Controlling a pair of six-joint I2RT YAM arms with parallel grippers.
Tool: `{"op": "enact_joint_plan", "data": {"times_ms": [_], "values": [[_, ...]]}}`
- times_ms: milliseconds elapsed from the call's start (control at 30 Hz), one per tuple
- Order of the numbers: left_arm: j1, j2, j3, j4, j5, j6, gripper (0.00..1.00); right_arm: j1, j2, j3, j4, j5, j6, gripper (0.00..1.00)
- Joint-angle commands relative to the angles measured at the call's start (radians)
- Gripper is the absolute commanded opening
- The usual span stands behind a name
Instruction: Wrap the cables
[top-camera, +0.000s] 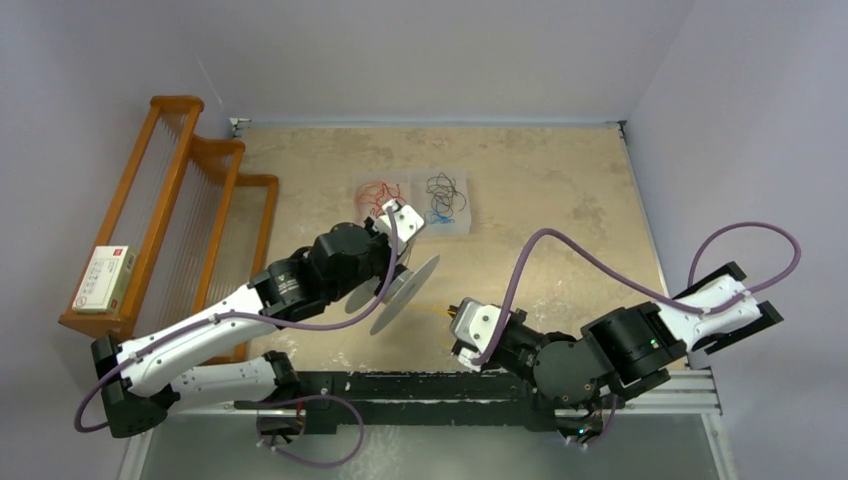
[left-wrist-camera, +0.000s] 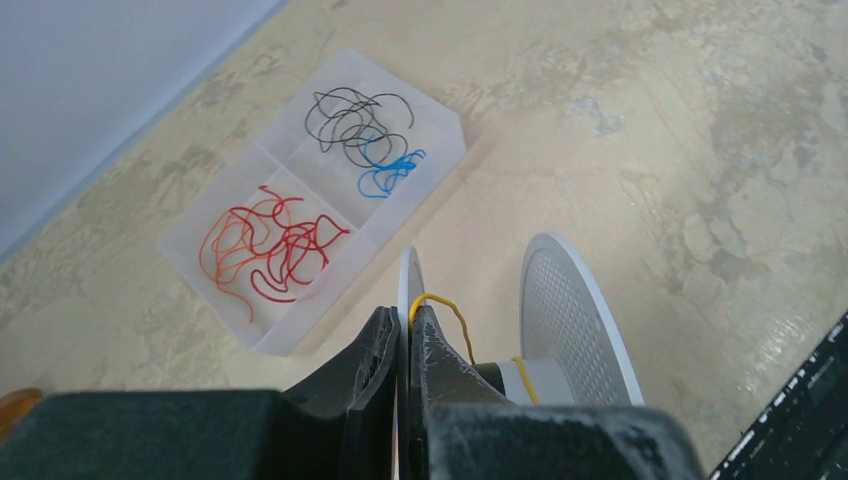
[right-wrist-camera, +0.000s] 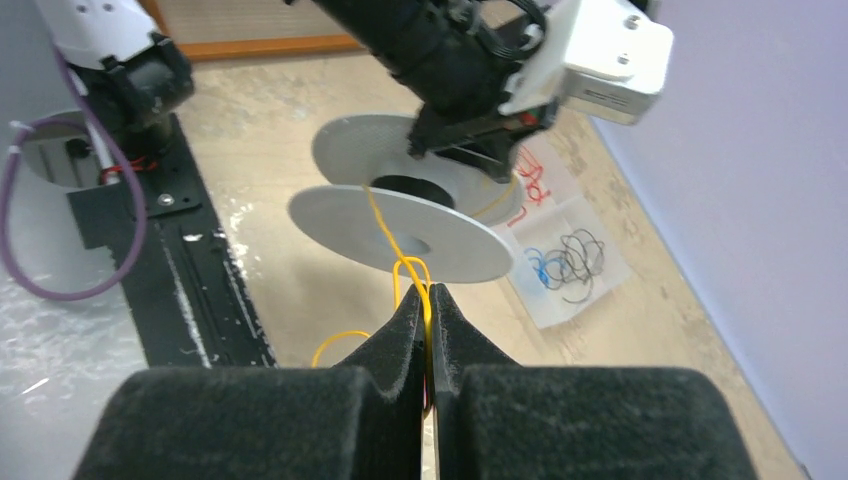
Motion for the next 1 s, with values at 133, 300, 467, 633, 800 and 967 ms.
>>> {"op": "enact_joint_plan", "data": {"times_ms": [133,300,467,633,800,967], "values": [[-0.039,-0.062,-0.006,-0.065,0.181,0.062,0.00,0.013,-0.078,0.060,-0.013,0.216,0.095,0.00],[-0.055,-0.128,-0.001,-0.079,0.284,0.032,0.00,0.013,-0.111,0.041,-0.020,0.254,0.125,0.00],[-0.056,-0.220,0.003,-0.046,0.356,-0.023,0.00,0.013,-0.135,0.031,-0.146,0.280,0.292,0.00],[-0.056,-0.312,0.007,-0.021,0.416,-0.071,0.00,0.013,-0.149,-0.009,-0.273,0.293,0.475,0.00],[-0.056,-0.386,0.021,0.023,0.474,-0.123,0.00,0.014,-0.150,-0.054,-0.367,0.292,0.643,0.00],[-0.056,-0.423,0.050,0.085,0.511,-0.186,0.00,0.013,-0.175,-0.158,-0.366,0.269,0.753,0.00]]}}
